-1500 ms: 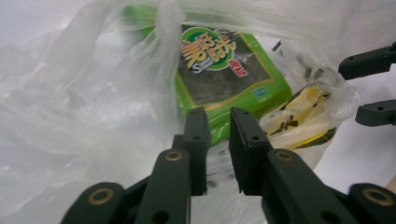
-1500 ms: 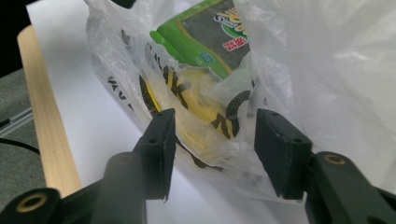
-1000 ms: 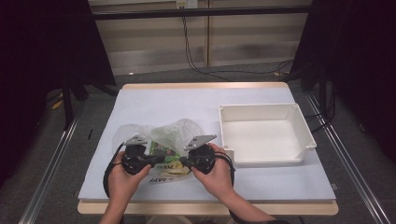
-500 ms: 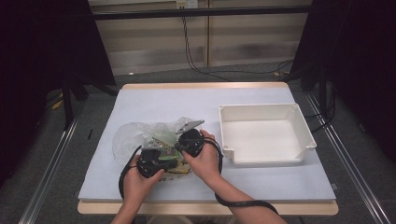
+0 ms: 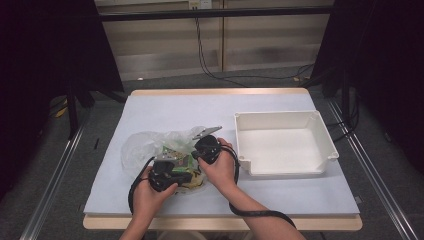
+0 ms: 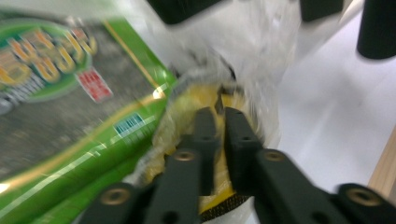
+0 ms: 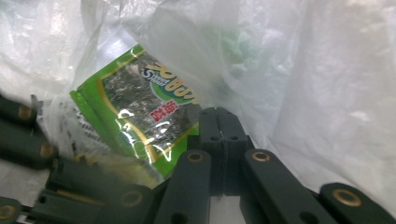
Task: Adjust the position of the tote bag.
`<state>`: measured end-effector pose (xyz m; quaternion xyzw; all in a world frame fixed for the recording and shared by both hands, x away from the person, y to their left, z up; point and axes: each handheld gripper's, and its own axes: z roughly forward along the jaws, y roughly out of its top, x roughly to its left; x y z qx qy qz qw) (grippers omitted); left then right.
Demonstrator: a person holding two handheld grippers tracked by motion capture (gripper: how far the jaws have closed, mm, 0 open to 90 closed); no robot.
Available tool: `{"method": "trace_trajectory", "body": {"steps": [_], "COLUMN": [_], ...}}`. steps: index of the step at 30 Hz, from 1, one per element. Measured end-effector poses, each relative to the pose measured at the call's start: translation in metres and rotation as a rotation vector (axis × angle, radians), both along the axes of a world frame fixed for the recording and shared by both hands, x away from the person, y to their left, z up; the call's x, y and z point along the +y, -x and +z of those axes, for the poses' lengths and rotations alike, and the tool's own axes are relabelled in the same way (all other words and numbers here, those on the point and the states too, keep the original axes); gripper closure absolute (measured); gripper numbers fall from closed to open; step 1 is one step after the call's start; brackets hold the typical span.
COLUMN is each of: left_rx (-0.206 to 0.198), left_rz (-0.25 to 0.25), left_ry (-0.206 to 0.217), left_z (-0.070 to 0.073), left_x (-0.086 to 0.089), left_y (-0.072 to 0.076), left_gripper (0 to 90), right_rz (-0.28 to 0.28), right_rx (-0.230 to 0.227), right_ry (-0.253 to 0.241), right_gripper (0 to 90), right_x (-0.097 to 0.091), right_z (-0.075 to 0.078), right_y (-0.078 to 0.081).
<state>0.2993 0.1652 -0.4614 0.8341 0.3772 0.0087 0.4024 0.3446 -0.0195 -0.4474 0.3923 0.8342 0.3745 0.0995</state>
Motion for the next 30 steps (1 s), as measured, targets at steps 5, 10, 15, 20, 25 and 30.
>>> {"method": "trace_trajectory", "body": {"steps": [5,10,15,20,25,30], "left_rx": [-0.085,-0.116,-0.086,-0.028,0.010,0.012], "left_rz": [0.011,-0.007,-0.036,-0.058,-0.090,-0.106], "left_ry": [-0.016,-0.044,-0.036,-0.076,-0.086,-0.084], "left_z": [0.011,0.000,-0.002,-0.008,-0.014,-0.014], "left_x": [0.002,-0.001,-0.005,-0.008,-0.012,-0.012], "left_y": [-0.001,-0.007,-0.008,-0.005,0.000,0.002], "left_gripper": [66.7,54.7,76.8,90.0,90.0,90.0], "right_rz": [0.000,0.003,0.000,-0.013,-0.071,-0.108], "right_rx": [0.007,0.011,0.014,0.025,0.039,0.056], "right_ry": [-0.010,-0.010,-0.015,-0.024,-0.028,0.004], "right_gripper": [90.0,90.0,90.0,90.0,90.0,90.0], "right_x": [0.000,0.000,0.001,0.002,0.001,0.003], "right_z": [0.002,0.002,0.001,0.001,0.001,-0.003], "right_y": [0.001,0.001,0.000,-0.006,-0.027,-0.043]}}
